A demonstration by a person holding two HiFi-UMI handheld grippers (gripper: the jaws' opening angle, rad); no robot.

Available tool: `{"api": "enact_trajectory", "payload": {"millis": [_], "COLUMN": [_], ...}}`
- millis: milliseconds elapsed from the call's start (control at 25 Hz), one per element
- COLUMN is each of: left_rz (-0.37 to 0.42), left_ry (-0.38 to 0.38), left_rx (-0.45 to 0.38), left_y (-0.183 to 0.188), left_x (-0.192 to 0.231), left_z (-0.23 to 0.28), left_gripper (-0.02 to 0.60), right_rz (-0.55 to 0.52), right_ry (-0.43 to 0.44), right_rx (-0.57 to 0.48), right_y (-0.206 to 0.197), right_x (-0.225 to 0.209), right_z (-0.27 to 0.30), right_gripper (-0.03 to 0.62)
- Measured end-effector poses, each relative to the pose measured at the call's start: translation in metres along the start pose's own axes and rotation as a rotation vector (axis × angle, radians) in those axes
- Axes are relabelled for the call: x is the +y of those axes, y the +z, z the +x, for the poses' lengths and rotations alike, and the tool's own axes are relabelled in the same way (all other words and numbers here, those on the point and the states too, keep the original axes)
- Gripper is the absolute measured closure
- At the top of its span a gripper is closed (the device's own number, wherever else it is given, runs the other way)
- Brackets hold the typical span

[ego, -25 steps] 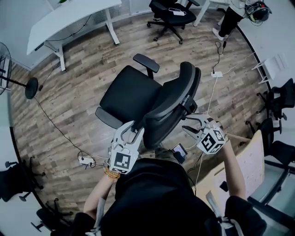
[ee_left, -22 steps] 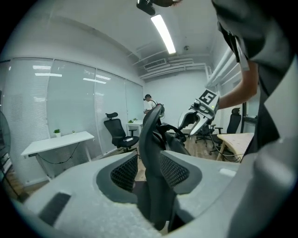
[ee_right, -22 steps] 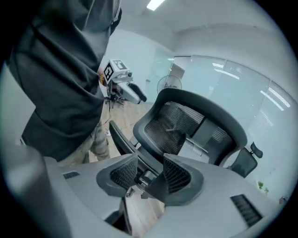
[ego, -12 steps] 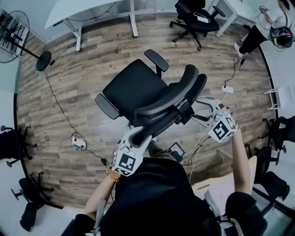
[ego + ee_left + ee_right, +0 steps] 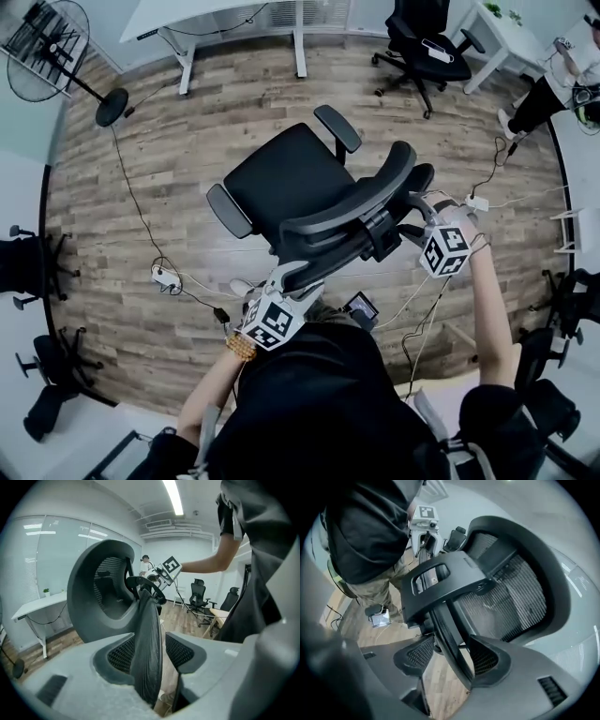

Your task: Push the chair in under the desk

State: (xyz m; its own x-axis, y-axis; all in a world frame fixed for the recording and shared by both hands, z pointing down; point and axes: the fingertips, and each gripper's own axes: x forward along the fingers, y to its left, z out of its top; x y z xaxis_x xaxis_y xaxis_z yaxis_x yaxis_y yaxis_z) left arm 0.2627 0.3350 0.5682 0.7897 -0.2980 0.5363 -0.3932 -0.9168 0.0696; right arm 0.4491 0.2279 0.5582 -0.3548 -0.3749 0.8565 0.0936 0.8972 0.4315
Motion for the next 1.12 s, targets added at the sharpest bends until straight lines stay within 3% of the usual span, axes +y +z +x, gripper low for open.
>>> {"api": "enact_trajectory", "payload": {"millis": [120, 240, 440, 560, 720, 960, 1120], "left_rz": [0.035, 0.085, 0.114, 0.196, 0.404, 0.470, 0.499], "left_ry": [-0.004, 0.046, 0.103, 0.059, -0.034, -0.115, -0.152], "left_rx": [0.036, 0.066, 0.110, 0.184, 0.290, 0.297, 0.318], "left_y": [-0.009, -0.015, -0.033, -0.050, -0.081, -0.097, -0.105], "left_x": [-0.006, -0.001, 0.025, 0.038, 0.047, 0.069, 0.089], "left_z": [0.004, 0.004, -0.013, -0.023, -0.040, -0.064, -0.079], "left_gripper": [0.364, 0.364, 0.366, 0.366, 0.434, 0.434, 0.434], "right_rz": [-0.088, -0.150, -0.126, -0.104, -0.110, -0.016, 0.036], "right_ry": [0.048, 0.104, 0.107, 0.076, 0.057, 0.082, 0.095], "right_rx": [0.056, 0.102, 0.061, 0.006, -0.029, -0.127, -0.127], "right_y": [0.003, 0.008, 0.036, 0.056, 0.087, 0.122, 0.146], "right_x": [0.008, 0.018, 0.029, 0.035, 0.053, 0.068, 0.071], "right_z": [0.018, 0.029, 0.035, 0.037, 0.043, 0.048, 0.054], "right_gripper": [0.369, 0.416, 0.436, 0.434, 0.449, 0.467, 0.471]}}
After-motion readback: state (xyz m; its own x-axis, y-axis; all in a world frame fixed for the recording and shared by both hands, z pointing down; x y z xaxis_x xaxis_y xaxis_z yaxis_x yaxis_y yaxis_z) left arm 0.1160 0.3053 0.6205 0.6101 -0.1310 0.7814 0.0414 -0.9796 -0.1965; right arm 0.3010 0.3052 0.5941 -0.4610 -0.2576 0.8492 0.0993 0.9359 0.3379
